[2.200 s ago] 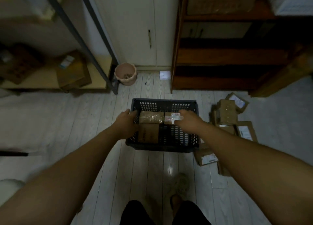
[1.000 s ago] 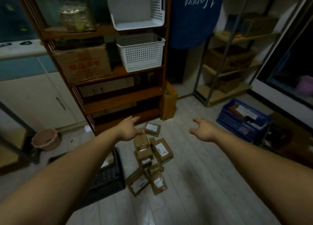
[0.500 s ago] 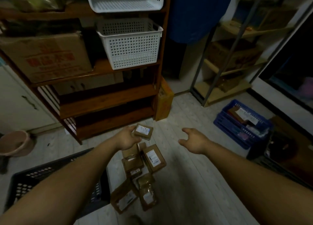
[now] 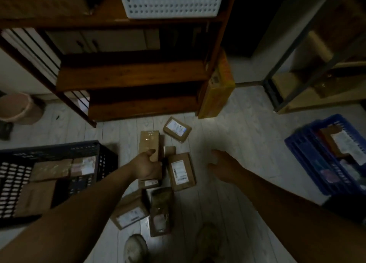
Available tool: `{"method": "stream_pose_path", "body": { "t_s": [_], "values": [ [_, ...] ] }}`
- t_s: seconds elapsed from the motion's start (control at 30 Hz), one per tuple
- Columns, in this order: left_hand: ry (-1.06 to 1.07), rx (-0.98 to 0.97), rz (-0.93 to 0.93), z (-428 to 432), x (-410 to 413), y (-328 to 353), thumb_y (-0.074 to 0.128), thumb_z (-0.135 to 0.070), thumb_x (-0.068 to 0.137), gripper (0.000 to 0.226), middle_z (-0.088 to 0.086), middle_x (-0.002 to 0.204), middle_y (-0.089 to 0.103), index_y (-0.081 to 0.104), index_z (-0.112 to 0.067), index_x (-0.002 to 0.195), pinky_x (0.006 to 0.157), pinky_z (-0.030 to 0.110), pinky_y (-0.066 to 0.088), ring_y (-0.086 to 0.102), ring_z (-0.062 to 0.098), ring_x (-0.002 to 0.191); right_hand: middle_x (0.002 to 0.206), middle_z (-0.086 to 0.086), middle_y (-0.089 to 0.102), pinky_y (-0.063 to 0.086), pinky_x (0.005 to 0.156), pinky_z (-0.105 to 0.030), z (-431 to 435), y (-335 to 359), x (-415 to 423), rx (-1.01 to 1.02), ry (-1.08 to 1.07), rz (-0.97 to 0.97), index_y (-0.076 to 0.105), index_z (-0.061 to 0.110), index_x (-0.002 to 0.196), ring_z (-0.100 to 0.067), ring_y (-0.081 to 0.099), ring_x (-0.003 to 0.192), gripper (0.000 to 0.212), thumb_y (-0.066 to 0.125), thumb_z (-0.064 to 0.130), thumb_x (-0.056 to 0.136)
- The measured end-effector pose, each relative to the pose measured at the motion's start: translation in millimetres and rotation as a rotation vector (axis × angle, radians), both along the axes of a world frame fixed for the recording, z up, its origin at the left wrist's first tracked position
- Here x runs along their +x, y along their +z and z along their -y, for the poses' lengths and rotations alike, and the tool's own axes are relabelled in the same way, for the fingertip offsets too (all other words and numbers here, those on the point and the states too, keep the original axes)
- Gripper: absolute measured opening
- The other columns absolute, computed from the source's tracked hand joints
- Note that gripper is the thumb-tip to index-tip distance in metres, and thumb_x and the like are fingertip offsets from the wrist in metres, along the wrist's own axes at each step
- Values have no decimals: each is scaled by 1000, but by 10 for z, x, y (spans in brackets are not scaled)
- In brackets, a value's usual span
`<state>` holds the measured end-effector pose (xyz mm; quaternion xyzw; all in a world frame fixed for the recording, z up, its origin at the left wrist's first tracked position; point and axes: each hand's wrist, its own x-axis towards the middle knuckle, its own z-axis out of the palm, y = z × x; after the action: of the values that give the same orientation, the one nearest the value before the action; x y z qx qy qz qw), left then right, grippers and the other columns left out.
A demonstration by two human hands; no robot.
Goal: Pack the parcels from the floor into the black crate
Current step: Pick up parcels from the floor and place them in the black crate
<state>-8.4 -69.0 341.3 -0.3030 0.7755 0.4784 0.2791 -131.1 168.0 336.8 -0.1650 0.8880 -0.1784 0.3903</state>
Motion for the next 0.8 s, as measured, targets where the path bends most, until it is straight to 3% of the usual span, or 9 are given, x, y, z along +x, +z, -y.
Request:
{"method": "stream_pose_path", "body": {
  "t_s": [0.03,0.1,0.23,0.37,0.5,0.57,0.67,0.73,0.8],
  "values": [
    [36,-1,4,-56,-61,-230,57,-23,91,63,11,142,41,24,-13,144,68,-2,34,49,14,112,152,-8,31,36,108,-40,6,-239,-96,0,-2,15,24,19,148,-28,37,134,66,55,36,92],
    [89,9,11,-166,-155,-731,58,-16,90,56,12,127,54,33,-10,140,51,0,39,53,3,81,152,-9,31,38,107,-44,23,-745,-245,-3,-15,39,24,20,148,-29,37,134,68,56,37,91],
    [158,45,31,-341,-226,-1716,62,-14,86,32,-8,83,57,47,-25,113,52,5,43,54,3,70,149,-12,34,44,96,-36,52,-1738,-354,-23,-44,84,21,20,148,-30,43,128,70,56,38,90],
    [201,174,18,-397,-262,-2541,60,-4,85,24,-3,86,61,56,-25,95,70,22,49,60,10,75,138,-12,46,40,61,-17,123,-2629,-293,-43,-58,156,30,16,143,-22,54,109,63,58,33,90],
    [275,255,17,-408,-287,-3289,60,-1,84,19,-8,68,69,62,-19,87,48,10,47,63,-3,55,126,-11,59,56,69,-27,242,-3457,-176,-92,-116,248,41,10,133,-24,63,104,51,62,24,89],
    [325,267,1,-425,-295,-3654,62,-2,84,17,-8,73,69,63,-18,86,51,8,47,64,-6,60,121,-12,61,57,78,-35,294,-3811,-133,-97,-201,261,41,8,132,-26,65,101,49,62,21,89],
    [366,373,22,-483,-297,-4104,64,-15,85,17,-3,98,69,65,-17,102,72,20,55,68,6,88,128,-13,53,56,79,-35,297,-4247,-86,-85,-343,291,34,10,139,-28,59,107,61,63,16,86],
    [387,421,75,-522,-298,-4266,63,-16,86,14,-5,98,69,65,-18,100,75,22,54,66,7,90,132,-11,54,54,72,-25,280,-4434,-36,-162,-374,398,38,12,139,-22,59,106,58,61,7,86],
    [399,417,99,-569,-297,-4337,64,-13,85,17,-2,101,68,63,-16,102,76,21,53,65,5,89,133,-10,55,53,75,-26,270,-4508,27,-228,-396,446,38,14,140,-23,58,111,62,60,0,84]
  ]
}}
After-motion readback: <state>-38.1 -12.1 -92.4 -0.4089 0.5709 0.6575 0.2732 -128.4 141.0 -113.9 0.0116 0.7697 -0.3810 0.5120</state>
